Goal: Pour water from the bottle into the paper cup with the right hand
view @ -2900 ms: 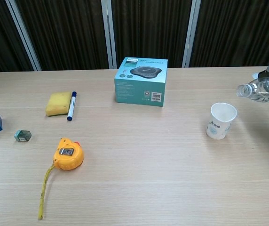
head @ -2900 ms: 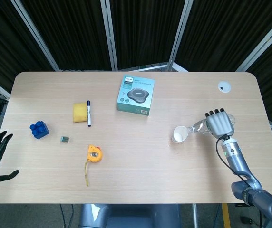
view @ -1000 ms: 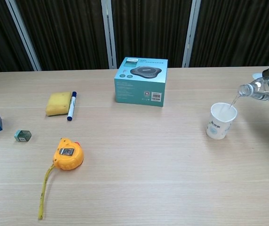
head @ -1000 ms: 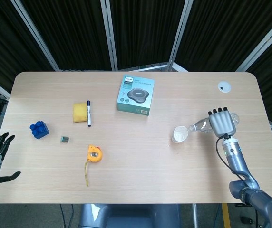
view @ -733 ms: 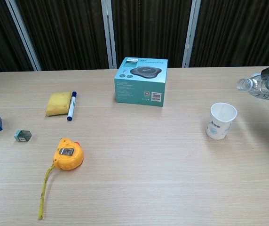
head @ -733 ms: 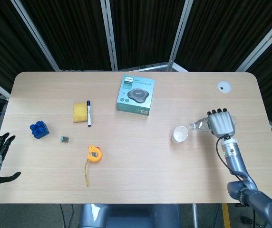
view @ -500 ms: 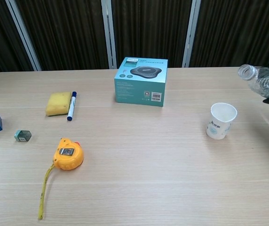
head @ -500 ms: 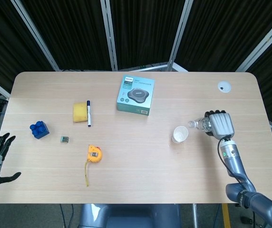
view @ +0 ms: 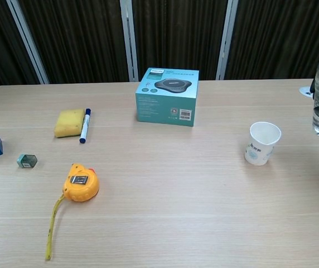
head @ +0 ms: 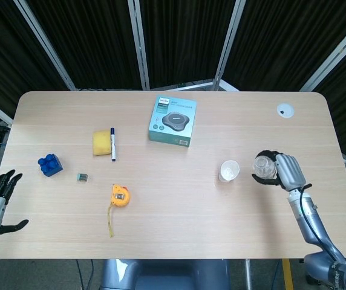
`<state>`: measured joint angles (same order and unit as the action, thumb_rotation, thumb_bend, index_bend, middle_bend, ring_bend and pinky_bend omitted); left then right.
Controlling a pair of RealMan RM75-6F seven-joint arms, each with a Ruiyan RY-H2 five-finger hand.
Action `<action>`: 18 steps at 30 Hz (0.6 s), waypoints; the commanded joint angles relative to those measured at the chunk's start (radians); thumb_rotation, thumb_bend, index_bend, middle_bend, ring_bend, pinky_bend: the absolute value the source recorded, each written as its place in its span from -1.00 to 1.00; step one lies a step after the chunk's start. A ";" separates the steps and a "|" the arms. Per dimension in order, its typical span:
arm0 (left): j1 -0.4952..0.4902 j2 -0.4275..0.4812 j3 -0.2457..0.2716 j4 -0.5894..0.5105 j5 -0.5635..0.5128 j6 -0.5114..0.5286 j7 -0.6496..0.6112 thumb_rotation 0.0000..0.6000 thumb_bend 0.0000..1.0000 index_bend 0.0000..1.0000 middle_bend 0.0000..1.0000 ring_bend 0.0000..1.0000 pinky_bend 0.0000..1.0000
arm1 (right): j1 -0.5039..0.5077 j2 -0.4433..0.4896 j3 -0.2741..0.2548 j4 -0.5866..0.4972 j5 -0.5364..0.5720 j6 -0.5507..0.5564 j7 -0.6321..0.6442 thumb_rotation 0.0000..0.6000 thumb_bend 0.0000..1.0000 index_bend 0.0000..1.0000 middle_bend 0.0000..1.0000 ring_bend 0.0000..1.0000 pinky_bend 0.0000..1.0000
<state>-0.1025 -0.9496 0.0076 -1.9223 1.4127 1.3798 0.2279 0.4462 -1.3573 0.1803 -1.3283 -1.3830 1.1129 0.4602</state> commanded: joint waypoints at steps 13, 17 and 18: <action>-0.004 -0.010 0.003 0.002 -0.014 -0.012 0.026 1.00 -1.00 -1.00 -1.00 -1.00 -1.00 | 0.040 0.010 -0.148 -0.052 -0.287 -0.039 0.399 1.00 0.39 -0.05 0.17 -0.10 -0.06; -0.009 -0.015 -0.001 0.005 -0.032 -0.020 0.035 1.00 -1.00 -1.00 -1.00 -1.00 -1.00 | 0.071 -0.058 -0.165 -0.007 -0.331 -0.031 0.385 1.00 0.39 -0.05 0.17 -0.10 -0.06; -0.009 -0.017 -0.002 0.005 -0.035 -0.021 0.038 1.00 -1.00 -1.00 -1.00 -1.00 -1.00 | 0.077 -0.074 -0.168 0.006 -0.336 -0.031 0.377 1.00 0.39 -0.05 0.17 -0.10 -0.06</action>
<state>-0.1107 -0.9649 0.0068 -1.9178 1.3798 1.3604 0.2639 0.5035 -1.3971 0.0248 -1.3487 -1.6978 1.0779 0.8475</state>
